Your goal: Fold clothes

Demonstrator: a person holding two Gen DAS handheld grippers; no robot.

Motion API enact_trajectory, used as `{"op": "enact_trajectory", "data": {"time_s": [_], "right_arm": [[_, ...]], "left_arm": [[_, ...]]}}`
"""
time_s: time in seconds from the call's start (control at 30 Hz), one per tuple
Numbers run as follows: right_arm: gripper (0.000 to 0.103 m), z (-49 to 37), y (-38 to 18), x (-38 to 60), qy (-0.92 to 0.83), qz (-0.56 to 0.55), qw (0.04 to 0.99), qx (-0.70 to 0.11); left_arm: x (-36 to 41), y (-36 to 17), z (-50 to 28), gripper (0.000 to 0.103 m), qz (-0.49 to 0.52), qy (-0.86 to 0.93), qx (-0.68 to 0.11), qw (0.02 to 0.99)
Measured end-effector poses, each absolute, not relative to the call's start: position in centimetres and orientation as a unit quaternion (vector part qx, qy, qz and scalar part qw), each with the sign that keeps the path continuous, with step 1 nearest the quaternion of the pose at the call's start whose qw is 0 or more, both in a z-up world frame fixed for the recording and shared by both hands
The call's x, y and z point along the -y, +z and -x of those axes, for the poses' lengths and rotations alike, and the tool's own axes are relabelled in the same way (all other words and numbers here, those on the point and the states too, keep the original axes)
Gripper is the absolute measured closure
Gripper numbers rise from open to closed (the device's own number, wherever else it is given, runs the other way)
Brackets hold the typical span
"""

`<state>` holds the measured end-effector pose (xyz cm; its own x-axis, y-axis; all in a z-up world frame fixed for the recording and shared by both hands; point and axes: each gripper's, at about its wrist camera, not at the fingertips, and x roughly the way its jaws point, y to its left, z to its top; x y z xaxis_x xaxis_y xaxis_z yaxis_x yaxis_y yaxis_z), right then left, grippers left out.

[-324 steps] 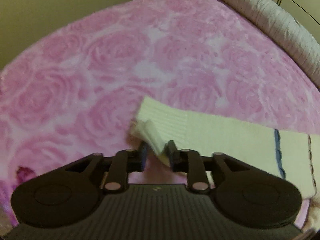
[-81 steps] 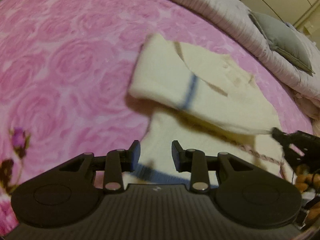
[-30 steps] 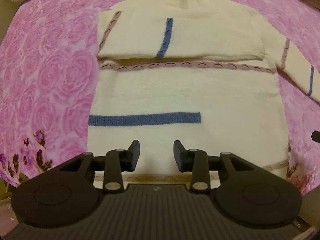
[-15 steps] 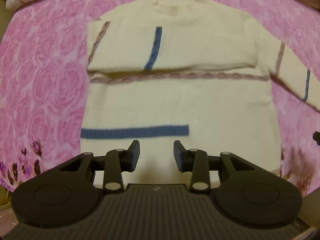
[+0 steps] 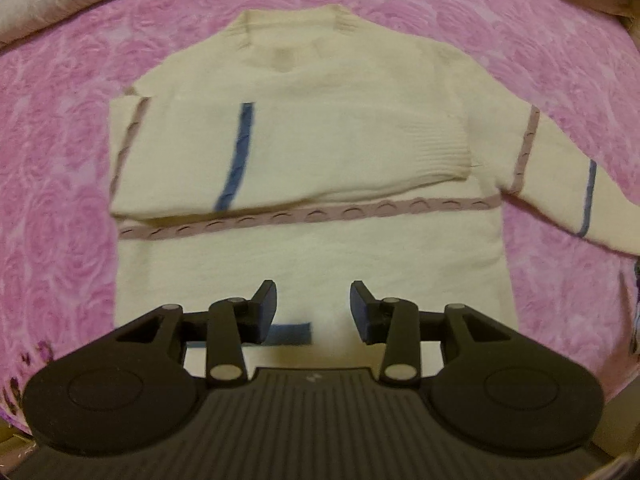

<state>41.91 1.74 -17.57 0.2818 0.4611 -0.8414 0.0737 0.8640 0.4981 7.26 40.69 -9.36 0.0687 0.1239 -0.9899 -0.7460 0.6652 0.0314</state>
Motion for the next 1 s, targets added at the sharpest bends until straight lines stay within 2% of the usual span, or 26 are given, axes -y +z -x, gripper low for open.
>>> {"op": "enact_trajectory", "data": {"time_s": [0.17,0.3,0.37,0.4,0.57,0.73,0.83,1.0], "right_arm": [[0.066,-44.5,-20.2,0.0,0.078,-0.308,0.754,-0.575],[0.067,-46.0,-21.2,-1.2,0.077,-0.296,0.757,-0.577],[0.078,-46.4,-21.4,-2.1,0.078,-0.268,0.765,-0.581],[0.098,-46.4,-21.3,-2.6,0.080,-0.253,0.770,-0.580],[0.098,-44.2,-15.8,-7.3,0.142,-0.118,0.830,-0.526],[0.097,-34.7,-7.9,-16.9,0.339,0.073,0.845,-0.408],[0.096,-26.2,-6.1,-22.3,0.488,0.142,0.777,-0.371],[0.088,-17.2,-9.6,-26.8,0.584,0.305,0.640,-0.395]], "left_arm": [[-41.9,-9.9,-7.2,0.067,0.273,0.322,-0.602,0.678],[-43.1,-10.0,-6.5,0.067,0.280,0.333,-0.597,0.674],[-43.6,-10.0,-6.2,0.067,0.284,0.338,-0.594,0.672],[-43.9,-10.1,-6.0,0.067,0.286,0.340,-0.593,0.671],[-45.4,-10.0,-3.6,0.067,0.291,0.364,-0.586,0.663],[-46.7,-10.1,0.9,0.067,0.326,0.400,-0.568,0.641],[-46.6,-10.2,2.8,0.067,0.368,0.407,-0.548,0.631],[-45.4,-10.8,4.5,0.067,0.402,0.409,-0.528,0.626]]}}
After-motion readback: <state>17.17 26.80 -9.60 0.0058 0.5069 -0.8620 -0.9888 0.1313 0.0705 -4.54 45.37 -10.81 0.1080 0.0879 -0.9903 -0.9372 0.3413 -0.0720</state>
